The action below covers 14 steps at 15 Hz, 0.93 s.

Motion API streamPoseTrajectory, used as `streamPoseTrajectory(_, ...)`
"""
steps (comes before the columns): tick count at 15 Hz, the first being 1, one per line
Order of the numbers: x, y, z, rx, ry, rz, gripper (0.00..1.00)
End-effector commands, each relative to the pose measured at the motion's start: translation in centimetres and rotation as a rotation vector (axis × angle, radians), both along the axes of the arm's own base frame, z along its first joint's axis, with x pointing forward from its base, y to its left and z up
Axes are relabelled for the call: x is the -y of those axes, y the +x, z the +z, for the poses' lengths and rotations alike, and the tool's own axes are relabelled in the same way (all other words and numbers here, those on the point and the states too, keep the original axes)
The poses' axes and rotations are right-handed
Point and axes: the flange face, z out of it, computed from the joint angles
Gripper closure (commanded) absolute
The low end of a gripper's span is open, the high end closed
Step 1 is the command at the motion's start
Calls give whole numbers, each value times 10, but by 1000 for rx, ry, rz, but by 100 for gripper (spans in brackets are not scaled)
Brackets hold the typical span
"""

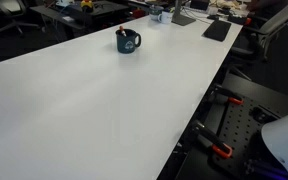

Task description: Remove the marker from the cup

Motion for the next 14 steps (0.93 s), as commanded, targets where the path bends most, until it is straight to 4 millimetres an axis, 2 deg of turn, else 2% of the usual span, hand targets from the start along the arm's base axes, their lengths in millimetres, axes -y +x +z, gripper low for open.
streamPoseTrajectory(1, 0, 0, 1, -1, 0, 0, 0)
streamPoseTrajectory(11, 0, 0, 1, -1, 0, 0, 0)
streamPoseTrajectory(14, 10, 12, -4, -24, 8, -19, 0)
